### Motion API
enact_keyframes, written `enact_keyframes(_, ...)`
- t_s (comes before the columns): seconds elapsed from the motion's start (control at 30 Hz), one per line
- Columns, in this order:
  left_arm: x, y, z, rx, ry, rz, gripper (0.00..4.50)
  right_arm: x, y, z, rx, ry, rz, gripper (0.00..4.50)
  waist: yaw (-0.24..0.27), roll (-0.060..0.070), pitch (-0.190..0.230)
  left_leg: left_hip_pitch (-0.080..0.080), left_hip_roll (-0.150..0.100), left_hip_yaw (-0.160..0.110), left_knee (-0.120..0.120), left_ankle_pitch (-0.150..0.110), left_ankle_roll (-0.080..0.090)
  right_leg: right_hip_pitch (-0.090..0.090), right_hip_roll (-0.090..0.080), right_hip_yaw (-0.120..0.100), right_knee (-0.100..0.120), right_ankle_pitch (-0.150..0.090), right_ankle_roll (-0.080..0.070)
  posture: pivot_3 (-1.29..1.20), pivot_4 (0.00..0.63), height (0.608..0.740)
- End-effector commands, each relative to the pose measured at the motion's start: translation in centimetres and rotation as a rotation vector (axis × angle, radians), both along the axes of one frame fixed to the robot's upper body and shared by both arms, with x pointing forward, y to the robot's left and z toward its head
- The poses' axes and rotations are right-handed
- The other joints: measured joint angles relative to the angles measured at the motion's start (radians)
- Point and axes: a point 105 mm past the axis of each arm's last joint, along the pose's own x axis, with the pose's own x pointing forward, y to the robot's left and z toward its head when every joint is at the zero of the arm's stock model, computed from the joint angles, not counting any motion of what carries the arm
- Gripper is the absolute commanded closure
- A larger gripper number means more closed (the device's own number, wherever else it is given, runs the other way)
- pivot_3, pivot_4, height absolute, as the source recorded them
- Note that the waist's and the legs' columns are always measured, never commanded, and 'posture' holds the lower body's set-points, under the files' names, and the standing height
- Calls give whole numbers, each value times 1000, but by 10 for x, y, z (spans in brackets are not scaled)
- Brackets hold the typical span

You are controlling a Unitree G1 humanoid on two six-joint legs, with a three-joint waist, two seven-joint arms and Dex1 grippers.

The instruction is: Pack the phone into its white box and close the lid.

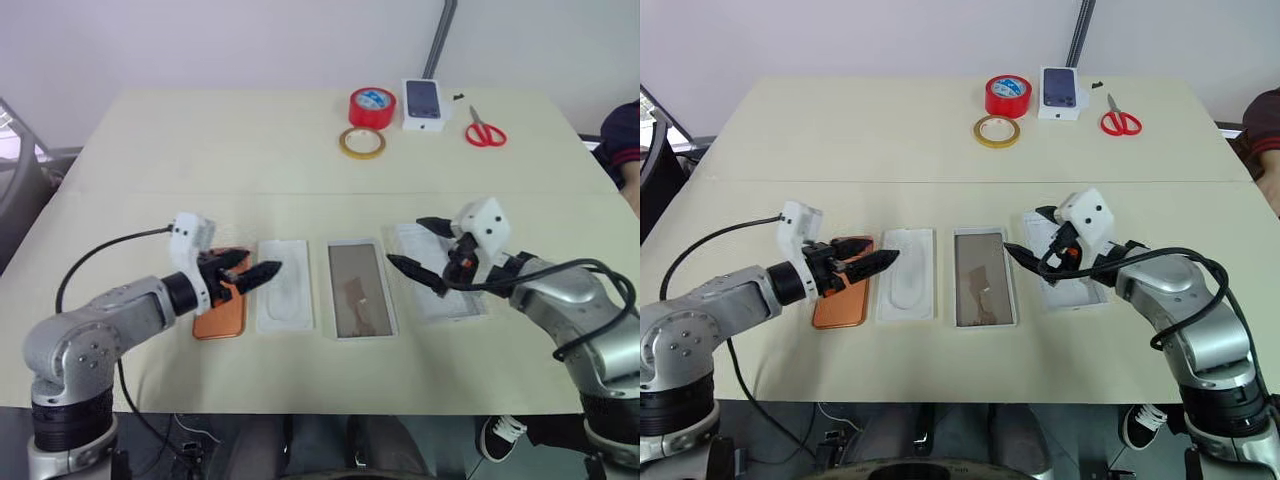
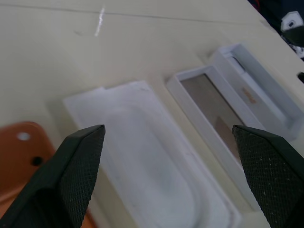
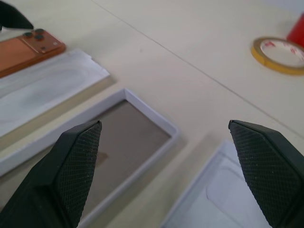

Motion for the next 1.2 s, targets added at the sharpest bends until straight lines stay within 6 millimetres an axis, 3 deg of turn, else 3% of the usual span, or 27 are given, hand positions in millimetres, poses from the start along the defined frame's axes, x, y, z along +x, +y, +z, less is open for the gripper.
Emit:
enact_keyframes(0.03, 0, 5, 2, 16, 13, 64, 0, 0, 1, 6, -12, -39, 9, 32, -2, 0, 0, 0, 0, 0, 0, 0, 0, 0, 0, 0, 0, 0, 0, 0, 150, 740)
enact_keyframes(0.23, -1, 5, 2, 1, 30, 109, 0, -5, -1, -4, -33, -6, 18, 32, -1, 0, 0, 0, 0, 0, 1, 0, 0, 0, 0, 0, 0, 0, 0, 0, 150, 740)
enact_keyframes(0.47, 1, 6, -13, 23, 122, 166, 0, -7, -2, -4, -47, 1, 33, 32, -1, 0, 0, 0, 0, 0, 1, 0, 0, 0, 0, 0, 0, 0, 0, 0, 150, 740)
enact_keyframes(1.0, -1, -16, -33, -36, 325, 124, 0, -18, 9, -3, -70, 16, 111, 32, 0, 0, 0, 0, 0, 0, 1, 0, 0, 0, 0, 0, 0, 0, 0, 0, 150, 740)
enact_keyframes(1.1, 1, -15, -33, -47, 339, 147, 834, -29, 15, -8, -121, 53, 181, 0, 1, 0, 0, 0, 0, 0, 1, 0, 0, 0, 0, 0, 0, 0, 0, 0, 150, 740)
enact_keyframes(1.2, 4, -15, -32, -44, 346, 162, 2351, -44, 24, -14, -177, 95, 283, 0, 1, 0, 0, 0, 0, -1, 1, 0, 0, 0, 0, 0, 0, 0, 0, 0, 150, 740)
